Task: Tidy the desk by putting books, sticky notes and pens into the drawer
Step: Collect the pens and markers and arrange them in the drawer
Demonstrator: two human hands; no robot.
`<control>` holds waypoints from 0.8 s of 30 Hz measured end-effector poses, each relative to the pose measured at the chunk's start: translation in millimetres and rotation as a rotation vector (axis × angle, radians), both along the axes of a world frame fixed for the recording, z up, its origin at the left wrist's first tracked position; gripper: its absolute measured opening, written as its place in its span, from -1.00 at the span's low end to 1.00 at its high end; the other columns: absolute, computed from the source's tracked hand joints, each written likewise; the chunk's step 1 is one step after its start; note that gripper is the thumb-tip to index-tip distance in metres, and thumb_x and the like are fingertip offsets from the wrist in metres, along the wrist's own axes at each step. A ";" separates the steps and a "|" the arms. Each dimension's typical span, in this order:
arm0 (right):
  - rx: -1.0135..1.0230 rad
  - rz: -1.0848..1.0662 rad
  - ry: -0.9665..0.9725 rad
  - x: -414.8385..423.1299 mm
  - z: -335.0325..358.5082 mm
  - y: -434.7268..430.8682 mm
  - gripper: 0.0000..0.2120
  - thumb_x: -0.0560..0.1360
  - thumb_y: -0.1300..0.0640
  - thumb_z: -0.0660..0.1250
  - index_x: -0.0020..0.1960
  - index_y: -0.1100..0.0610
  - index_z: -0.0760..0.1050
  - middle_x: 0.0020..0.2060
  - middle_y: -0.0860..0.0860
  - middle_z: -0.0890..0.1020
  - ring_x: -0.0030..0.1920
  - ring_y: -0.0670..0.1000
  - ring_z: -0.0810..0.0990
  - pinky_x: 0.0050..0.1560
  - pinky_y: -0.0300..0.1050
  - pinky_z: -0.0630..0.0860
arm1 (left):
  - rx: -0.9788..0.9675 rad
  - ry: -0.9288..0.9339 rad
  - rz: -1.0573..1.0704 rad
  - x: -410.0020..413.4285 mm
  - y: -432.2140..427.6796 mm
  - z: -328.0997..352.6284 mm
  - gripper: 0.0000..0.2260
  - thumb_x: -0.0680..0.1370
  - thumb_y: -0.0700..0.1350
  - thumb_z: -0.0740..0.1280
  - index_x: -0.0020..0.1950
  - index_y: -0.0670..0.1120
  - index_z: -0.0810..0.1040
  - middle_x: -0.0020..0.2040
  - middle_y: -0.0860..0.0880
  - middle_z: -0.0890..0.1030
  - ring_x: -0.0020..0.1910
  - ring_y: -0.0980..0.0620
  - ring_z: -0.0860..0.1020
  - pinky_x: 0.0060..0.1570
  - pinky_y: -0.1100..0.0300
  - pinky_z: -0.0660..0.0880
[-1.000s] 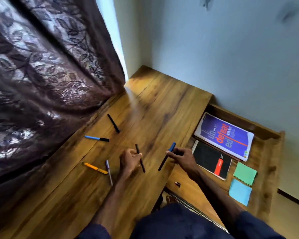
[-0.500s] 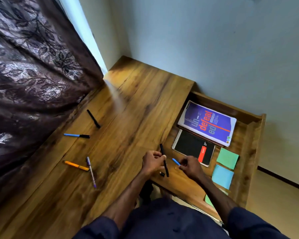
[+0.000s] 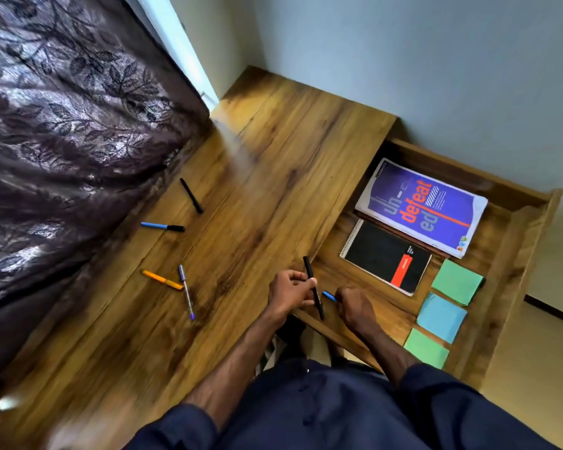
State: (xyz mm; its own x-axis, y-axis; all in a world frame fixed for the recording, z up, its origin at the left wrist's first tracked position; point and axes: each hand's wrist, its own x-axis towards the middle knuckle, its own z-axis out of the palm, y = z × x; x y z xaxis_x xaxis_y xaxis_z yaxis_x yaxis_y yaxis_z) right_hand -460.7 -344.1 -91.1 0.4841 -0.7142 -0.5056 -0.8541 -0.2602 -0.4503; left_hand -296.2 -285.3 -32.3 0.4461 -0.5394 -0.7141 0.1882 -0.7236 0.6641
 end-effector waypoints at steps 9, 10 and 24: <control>0.019 0.044 -0.006 -3.0 -4.5 0.1 -0.81 0.62 0.20 0.24 0.11 0.15 0.62 0.04 0.10 0.67 0.02 0.06 0.62 -0.03 -0.11 0.51 | -0.013 0.037 -0.040 -2.8 5.1 -3.1 -0.74 0.53 -0.14 0.49 0.14 -0.23 0.58 -0.01 -0.20 0.71 -0.14 -0.07 0.75 -0.12 -0.01 0.70; 0.021 0.053 0.000 -2.2 -3.9 0.8 -0.80 0.63 0.19 0.23 0.11 0.16 0.62 0.05 0.11 0.66 0.02 0.07 0.62 -0.01 -0.10 0.52 | -0.009 0.036 -0.048 -2.7 5.0 -3.9 -0.74 0.53 -0.14 0.49 0.14 -0.23 0.58 -0.01 -0.20 0.71 -0.14 -0.06 0.75 -0.12 -0.01 0.71; 0.075 -0.021 -0.020 0.0 4.8 2.9 -0.84 0.61 0.17 0.29 0.13 0.16 0.60 0.07 0.09 0.66 0.05 0.04 0.61 0.03 -0.11 0.56 | -0.036 0.049 -0.090 -2.5 8.4 -1.9 -0.79 0.55 -0.15 0.48 0.11 -0.20 0.57 -0.01 -0.19 0.70 -0.19 -0.01 0.74 -0.25 0.13 0.69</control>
